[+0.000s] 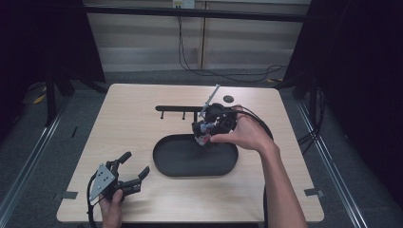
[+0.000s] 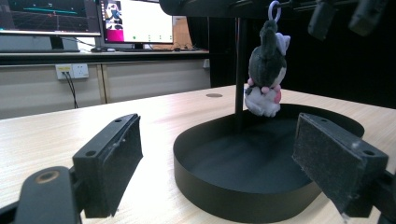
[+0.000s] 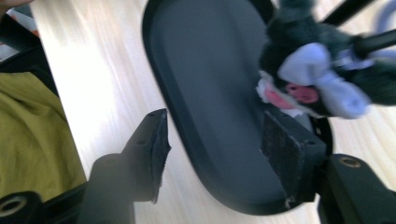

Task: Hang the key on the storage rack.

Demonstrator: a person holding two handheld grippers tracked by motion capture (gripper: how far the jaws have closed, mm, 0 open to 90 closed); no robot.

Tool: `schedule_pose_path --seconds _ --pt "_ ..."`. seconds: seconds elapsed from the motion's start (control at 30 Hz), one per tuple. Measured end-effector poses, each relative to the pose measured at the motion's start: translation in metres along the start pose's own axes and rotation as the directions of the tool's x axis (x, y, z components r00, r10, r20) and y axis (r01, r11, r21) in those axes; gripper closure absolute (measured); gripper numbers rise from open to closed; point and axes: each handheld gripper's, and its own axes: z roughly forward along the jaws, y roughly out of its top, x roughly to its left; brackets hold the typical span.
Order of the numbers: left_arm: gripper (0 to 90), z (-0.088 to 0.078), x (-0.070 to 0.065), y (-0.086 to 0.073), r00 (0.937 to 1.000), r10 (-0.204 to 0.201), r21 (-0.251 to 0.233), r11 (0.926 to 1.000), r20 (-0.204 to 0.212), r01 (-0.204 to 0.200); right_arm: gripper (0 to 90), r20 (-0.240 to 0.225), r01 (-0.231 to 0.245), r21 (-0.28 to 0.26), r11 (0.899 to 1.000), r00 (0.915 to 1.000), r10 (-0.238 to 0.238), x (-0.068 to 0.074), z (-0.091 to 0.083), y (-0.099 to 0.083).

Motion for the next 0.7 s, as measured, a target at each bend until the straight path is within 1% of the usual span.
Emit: schedule_pose_path --seconds 0.03,0.1,0.13,0.2,0.27,0.3,0.37,0.4,0.43,0.47,0.53,0.57,0.6,0.63,0.67,0.7 --pt "15.4 0.0 0.0 0.0 1.0 0.0 0.0 1.0 0.0 0.0 40.2 -0.002 -0.006 -0.015 1.0 1.0 0.006 0.004 0.002 -0.003" --pt "15.4 0.0 0.0 0.0 1.0 0.0 0.0 1.0 0.0 0.0 38.7 0.006 0.0 -0.048 0.999 1.0 0.001 0.006 0.004 -0.008" --pt "15.4 0.0 0.0 0.0 1.0 0.0 -0.001 1.0 0.0 0.0 37.4 0.012 -0.006 -0.068 0.998 0.9999 0.007 0.008 0.005 -0.011" --pt "15.4 0.0 0.0 0.0 1.0 0.0 0.0 1.0 0.0 0.0 36.3 0.036 -0.012 -0.128 0.992 0.9992 0.016 0.011 0.007 -0.018" --pt "15.4 0.0 0.0 0.0 1.0 -0.001 -0.001 1.0 -0.001 0.001 33.8 0.056 -0.003 -0.188 0.982 0.9983 0.014 0.014 0.011 -0.027" --pt "15.4 0.0 0.0 0.0 1.0 0.0 -0.001 1.0 0.0 0.0 33.0 0.056 -0.002 -0.211 0.977 0.9983 0.015 0.015 0.013 -0.031" --pt "15.4 0.0 0.0 0.0 1.0 -0.001 -0.001 1.0 -0.001 0.001 26.5 0.05 -0.01 -0.238 0.971 0.9985 0.023 0.017 0.021 -0.04" --pt "15.4 0.0 0.0 0.0 1.0 -0.001 -0.001 1.0 -0.001 0.001 26.6 0.045 -0.015 -0.246 0.969 0.9986 0.027 0.018 0.023 -0.043" --pt "15.4 0.0 0.0 0.0 1.0 0.0 -0.001 1.0 -0.001 0.0 26.1 0.039 -0.03 -0.259 0.965 0.9984 0.041 0.019 0.027 -0.047" --pt "15.4 0.0 0.0 0.0 1.0 -0.001 -0.001 1.0 -0.001 0.001 24.4 0.037 -0.024 -0.279 0.96 0.9987 0.036 0.019 0.03 -0.052" --pt "15.4 0.0 0.0 0.0 1.0 -0.001 -0.001 1.0 -0.002 0.001 22.5 0.032 -0.046 -0.316 0.948 0.9977 0.059 0.02 0.037 -0.059" --pt "15.4 0.0 0.0 0.0 1.0 -0.001 -0.002 1.0 -0.002 0.001 20.1 0.035 -0.055 -0.334 0.941 0.9968 0.071 0.021 0.04 -0.063" --pt "15.4 0.0 0.0 0.0 1.0 0.0 -0.001 1.0 -0.002 0.0 15.8 0.057 -0.05 -0.351 0.935 0.9956 0.074 0.022 0.043 -0.067" --pt "15.4 0.0 0.0 0.0 1.0 -0.001 -0.002 1.0 -0.002 0.001 14.0 0.065 -0.053 -0.366 0.929 0.9944 0.083 0.024 0.047 -0.072" --pt "15.4 0.0 0.0 0.0 1.0 -0.001 -0.001 1.0 -0.002 0.001 16.1 0.055 -0.064 -0.392 0.918 0.9942 0.092 0.024 0.051 -0.077" --pt "15.4 0.0 0.0 0.0 1.0 -0.001 -0.002 1.0 -0.002 0.001 16.1 0.053 -0.082 -0.412 0.907 0.9921 0.114 0.024 0.054 -0.082"
